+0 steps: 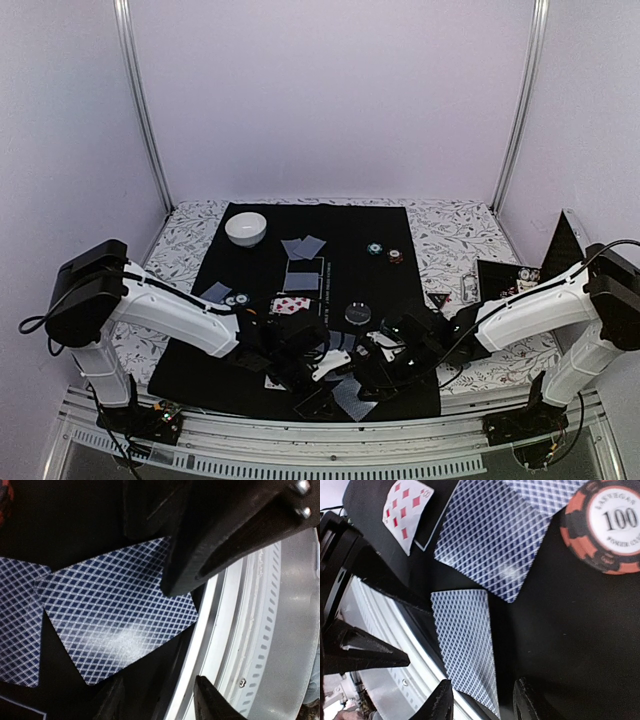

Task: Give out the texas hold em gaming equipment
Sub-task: Adjust the poker card on the poker table mat.

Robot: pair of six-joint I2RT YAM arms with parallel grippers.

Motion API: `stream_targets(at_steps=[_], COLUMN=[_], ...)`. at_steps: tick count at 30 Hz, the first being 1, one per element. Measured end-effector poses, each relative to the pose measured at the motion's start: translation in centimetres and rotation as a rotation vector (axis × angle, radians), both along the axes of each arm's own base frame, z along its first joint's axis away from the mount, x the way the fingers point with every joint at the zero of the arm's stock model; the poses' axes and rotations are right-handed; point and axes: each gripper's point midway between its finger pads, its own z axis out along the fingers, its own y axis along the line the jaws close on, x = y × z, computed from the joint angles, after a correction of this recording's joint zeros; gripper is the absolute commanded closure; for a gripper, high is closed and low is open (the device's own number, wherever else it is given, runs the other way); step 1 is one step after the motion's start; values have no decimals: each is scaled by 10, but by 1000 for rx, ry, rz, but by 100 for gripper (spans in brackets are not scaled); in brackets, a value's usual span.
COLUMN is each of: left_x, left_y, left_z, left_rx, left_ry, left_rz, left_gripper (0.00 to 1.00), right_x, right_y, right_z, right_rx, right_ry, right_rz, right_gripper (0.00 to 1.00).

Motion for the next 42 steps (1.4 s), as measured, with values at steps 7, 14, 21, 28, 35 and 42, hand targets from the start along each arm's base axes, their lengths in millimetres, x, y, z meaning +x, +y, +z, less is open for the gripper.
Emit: stream_targets(at_steps=[7, 14, 21, 28, 35, 42], left_x=[-1, -4, -12, 46, 22, 6], left_y=[1, 5, 16, 23, 24, 18], left_z=[0, -2, 55, 121, 49, 13], left_rx=[-2, -11, -182, -374, -145, -54], left_ry=[21, 30, -9, -119, -34, -4], left_rz=[0, -5, -52, 55, -3, -20], left_gripper=[50, 47, 29, 35, 52, 54], right_x=[-7, -8, -6, -1, 2, 1], right_y=[4, 7, 4, 1, -7, -2], right_z=[0, 2, 29, 57, 28, -2], right_rx=[59, 88, 156, 195, 91, 63], right_ry=[67, 89, 34, -77, -28, 77], right_rz=[3, 1, 19, 61, 22, 5], right_gripper=[96, 98, 98, 84, 68, 67])
